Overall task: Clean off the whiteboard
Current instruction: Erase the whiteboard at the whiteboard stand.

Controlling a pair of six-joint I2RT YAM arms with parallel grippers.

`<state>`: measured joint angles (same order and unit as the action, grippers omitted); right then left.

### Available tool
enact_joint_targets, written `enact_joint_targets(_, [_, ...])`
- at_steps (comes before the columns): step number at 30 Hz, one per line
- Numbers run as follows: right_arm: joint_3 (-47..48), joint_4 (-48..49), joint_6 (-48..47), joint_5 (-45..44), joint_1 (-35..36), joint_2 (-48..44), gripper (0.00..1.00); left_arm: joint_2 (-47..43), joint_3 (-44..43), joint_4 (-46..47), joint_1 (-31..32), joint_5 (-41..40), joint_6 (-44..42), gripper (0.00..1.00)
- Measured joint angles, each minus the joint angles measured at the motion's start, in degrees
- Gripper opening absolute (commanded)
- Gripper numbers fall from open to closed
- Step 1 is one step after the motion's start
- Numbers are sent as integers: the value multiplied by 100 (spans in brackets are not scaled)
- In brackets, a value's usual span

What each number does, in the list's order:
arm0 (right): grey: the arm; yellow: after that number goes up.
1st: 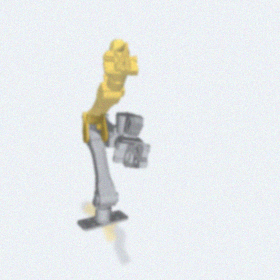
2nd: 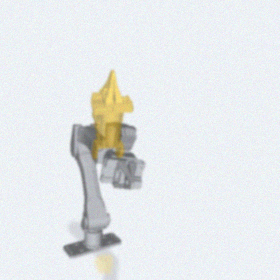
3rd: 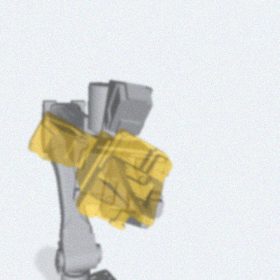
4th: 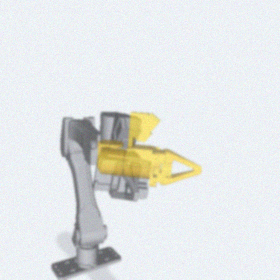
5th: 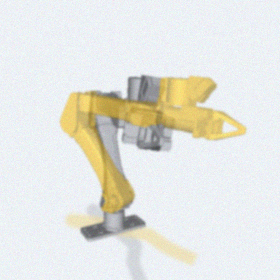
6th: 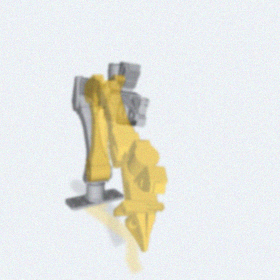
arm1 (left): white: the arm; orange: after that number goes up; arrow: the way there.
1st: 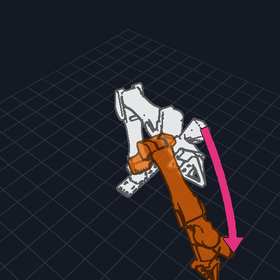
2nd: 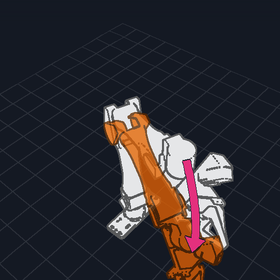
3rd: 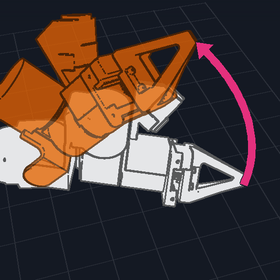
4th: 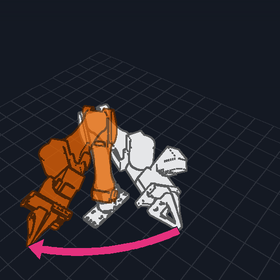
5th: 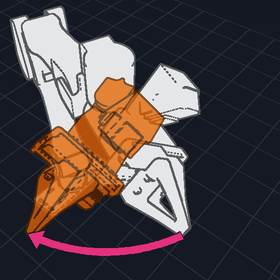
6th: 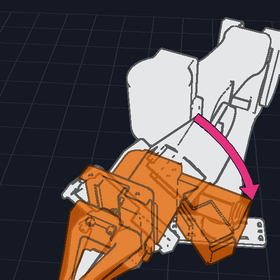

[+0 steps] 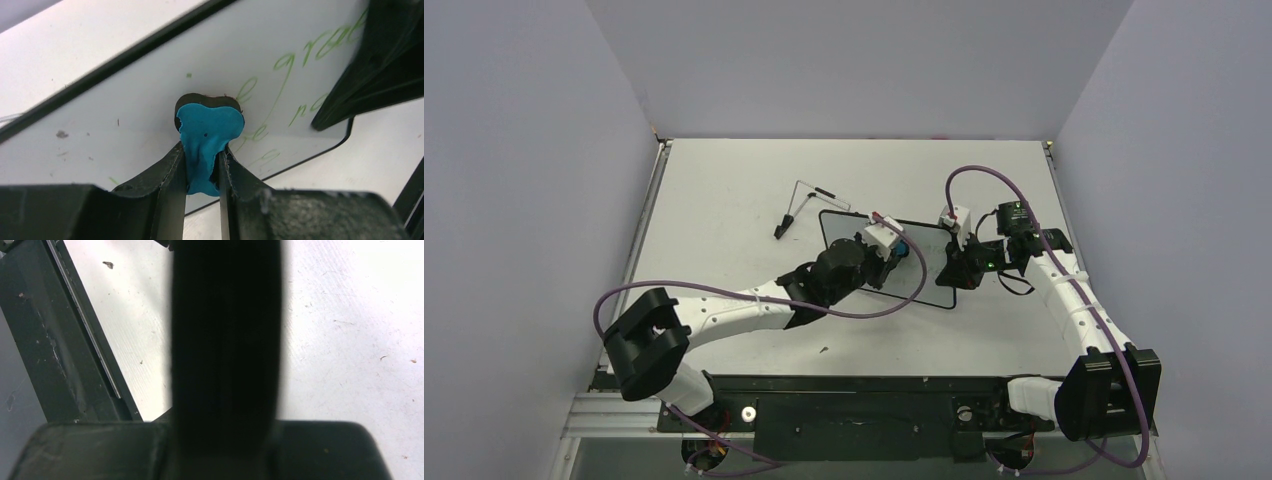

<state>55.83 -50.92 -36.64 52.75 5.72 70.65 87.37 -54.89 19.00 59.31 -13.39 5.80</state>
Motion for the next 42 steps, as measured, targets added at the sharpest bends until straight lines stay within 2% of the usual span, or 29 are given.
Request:
enact_joint_targets(9, [0, -20, -17, 13, 0, 0, 0, -98, 409, -229, -225, 214, -186, 0])
enact_joint_targets(17, [0, 11, 2, 2, -7, 0, 0, -170, 409, -15, -579, 660, 1016, 0])
enact_joint_targets(20, [0, 13, 4, 2, -7, 0, 0, -170, 361, -9, -562, 597, 1425, 0])
enact_joint_targets(33, [-4, -42, -24, 26, 0, 0, 0, -76, -363, -313, 160, -1217, 2396, 0])
enact_joint_targets(42, [-4, -52, 9, 28, 0, 0, 0, 199, -780, -761, 424, -1969, 2350, 0])
